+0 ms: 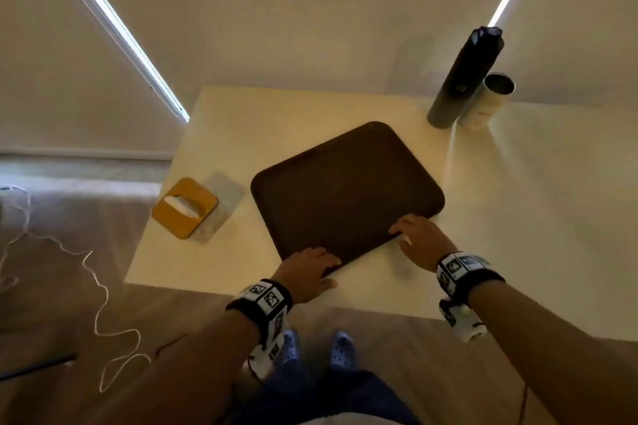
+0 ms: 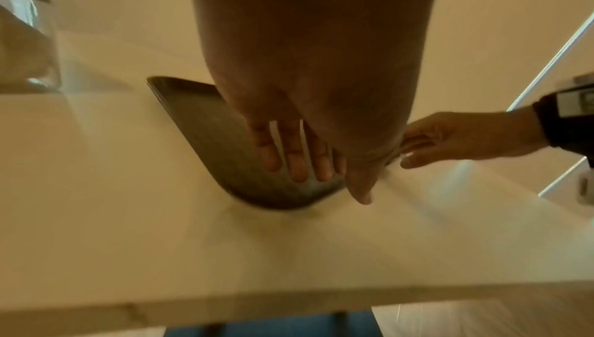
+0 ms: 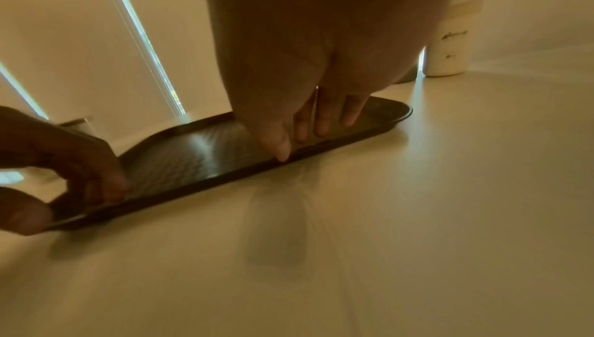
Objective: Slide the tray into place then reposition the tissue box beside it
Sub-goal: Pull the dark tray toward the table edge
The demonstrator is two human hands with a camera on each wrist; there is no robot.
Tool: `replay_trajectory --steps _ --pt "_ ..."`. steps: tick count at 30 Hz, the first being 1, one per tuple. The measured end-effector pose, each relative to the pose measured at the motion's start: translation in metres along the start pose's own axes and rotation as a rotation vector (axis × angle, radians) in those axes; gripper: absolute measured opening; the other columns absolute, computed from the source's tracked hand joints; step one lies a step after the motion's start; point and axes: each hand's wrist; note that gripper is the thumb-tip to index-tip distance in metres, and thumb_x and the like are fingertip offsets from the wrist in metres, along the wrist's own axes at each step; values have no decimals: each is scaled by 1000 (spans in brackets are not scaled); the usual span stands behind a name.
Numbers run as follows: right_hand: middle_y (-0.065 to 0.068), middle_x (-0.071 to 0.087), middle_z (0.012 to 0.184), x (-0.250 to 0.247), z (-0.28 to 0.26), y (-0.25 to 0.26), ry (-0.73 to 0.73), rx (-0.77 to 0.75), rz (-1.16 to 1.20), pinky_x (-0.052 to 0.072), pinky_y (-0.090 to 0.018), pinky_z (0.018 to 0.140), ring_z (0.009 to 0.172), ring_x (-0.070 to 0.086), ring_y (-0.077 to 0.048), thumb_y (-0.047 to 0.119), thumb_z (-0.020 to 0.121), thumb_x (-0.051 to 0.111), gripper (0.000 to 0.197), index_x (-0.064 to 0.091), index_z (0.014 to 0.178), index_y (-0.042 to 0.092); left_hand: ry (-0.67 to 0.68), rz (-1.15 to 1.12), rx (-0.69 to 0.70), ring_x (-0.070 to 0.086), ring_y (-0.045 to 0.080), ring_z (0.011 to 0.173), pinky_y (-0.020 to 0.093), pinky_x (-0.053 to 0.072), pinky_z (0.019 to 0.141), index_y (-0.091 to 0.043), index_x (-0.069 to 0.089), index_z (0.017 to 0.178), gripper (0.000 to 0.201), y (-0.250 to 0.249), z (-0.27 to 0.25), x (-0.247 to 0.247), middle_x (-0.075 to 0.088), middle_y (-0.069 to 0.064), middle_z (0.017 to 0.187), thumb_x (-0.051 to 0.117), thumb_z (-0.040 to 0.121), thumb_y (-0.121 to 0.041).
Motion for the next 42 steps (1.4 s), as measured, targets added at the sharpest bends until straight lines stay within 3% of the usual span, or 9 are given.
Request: replay_trajectory --steps 3,7,12,20,26,32,42 --pt "-7 63 118 -16 13 -1 -76 14 -43 47 -40 95 104 59 -28 12 91 58 25 69 113 18 -95 -20 -40 52 28 126 46 46 104 -26 48 143 47 -3 8 -12 50 3 141 56 98 -37" --pt "-12 67 107 -25 19 2 -199 -48 -119 52 -49 84 91 63 -34 8 89 62 21 72 106 14 -178 -1 -33 53 27 123 44 48 100 -25 52 140 39 0 13 -26 52 5 138 50 102 -28" --pt "-10 68 97 -12 16 5 -332 -84 -104 52 -46 76 82 64 -33 8 83 70 19 74 100 16 -223 24 -14 53 27 121 43 50 97 -26 54 139 38 18 11 -33 54 4 135 50 102 -25" --pt "-1 67 102 2 35 36 -339 -54 -70 40 -37 79 91 59 -25 19 91 65 19 71 108 24 -311 52 -29 57 29 113 46 52 92 -26 62 131 33 68 15 -68 60 4 127 55 98 -22" --pt "0 66 103 -4 68 58 -356 55 -37 45 -42 80 93 58 -25 20 91 64 20 70 109 26 -369 56 -3 57 28 107 43 52 88 -26 66 128 34 98 39 -108 63 4 121 57 97 -17" --pt "3 66 104 -13 103 70 -373 167 -5 45 -41 79 94 57 -24 21 90 64 22 70 110 29 -428 16 -6 55 28 110 41 48 94 -25 67 127 33 118 69 -141 63 5 122 58 96 -15" --pt "2 66 105 -37 139 71 -381 236 17 38 -37 77 94 56 -25 22 92 63 20 71 109 29 -408 65 24 52 25 114 42 47 98 -28 62 133 35 131 103 -175 60 2 123 55 99 -20"
Point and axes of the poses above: each hand's wrist, its own z-axis towards the middle knuckle, its own x-axis out of the palm, y = z × x
